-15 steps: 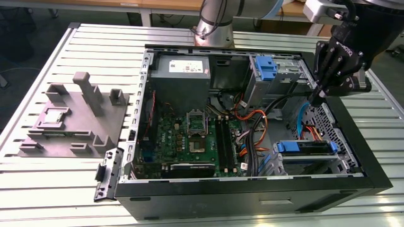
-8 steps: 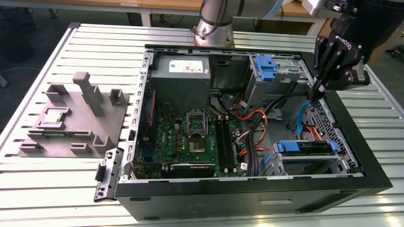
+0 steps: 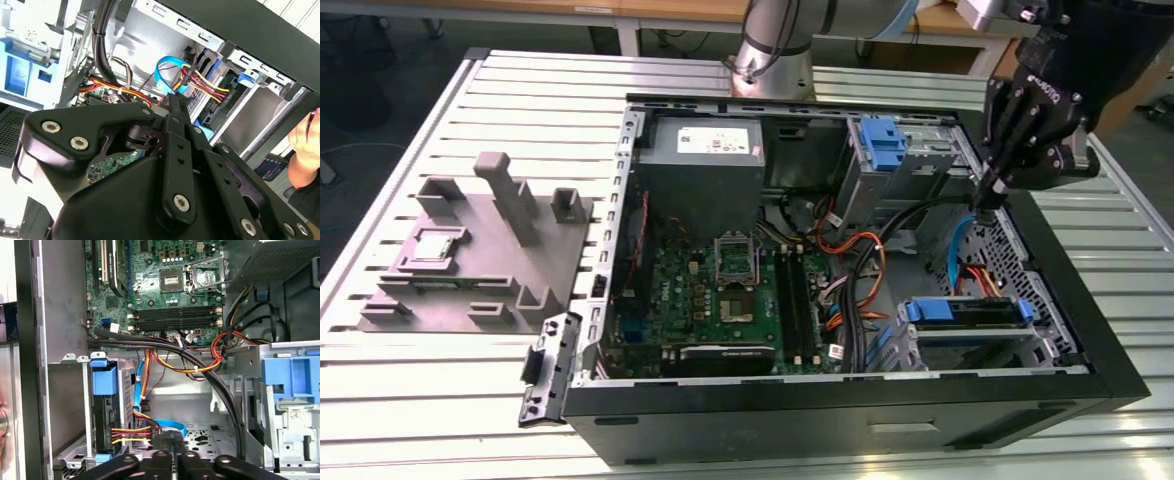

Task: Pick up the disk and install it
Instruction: 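Insert the second disk wire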

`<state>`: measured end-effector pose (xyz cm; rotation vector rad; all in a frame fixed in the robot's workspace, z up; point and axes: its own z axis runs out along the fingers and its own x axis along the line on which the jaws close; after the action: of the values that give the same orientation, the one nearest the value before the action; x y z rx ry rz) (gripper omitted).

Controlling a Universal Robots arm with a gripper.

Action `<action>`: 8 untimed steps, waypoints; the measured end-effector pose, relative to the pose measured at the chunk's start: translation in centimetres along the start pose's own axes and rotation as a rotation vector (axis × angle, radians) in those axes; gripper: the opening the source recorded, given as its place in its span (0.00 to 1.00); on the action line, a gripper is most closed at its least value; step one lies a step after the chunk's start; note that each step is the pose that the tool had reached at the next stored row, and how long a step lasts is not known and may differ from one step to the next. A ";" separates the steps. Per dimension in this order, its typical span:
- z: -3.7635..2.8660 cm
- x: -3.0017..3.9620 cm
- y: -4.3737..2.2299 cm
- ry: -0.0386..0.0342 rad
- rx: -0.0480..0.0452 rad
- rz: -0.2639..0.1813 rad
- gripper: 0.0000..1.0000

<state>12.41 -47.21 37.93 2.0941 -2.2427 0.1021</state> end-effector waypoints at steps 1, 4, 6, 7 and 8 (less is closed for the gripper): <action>0.08 -0.01 0.00 0.0043 0.0003 0.000 0.16; 0.37 -0.04 0.00 0.0126 0.0009 0.000 0.23; 0.52 -0.08 0.00 0.0132 0.0009 0.000 0.30; 0.56 -0.10 0.00 0.0132 0.0009 0.000 0.30; 0.57 -0.10 0.00 0.0131 0.0009 0.000 0.30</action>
<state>12.41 -47.17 37.35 2.0872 -2.2362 0.1165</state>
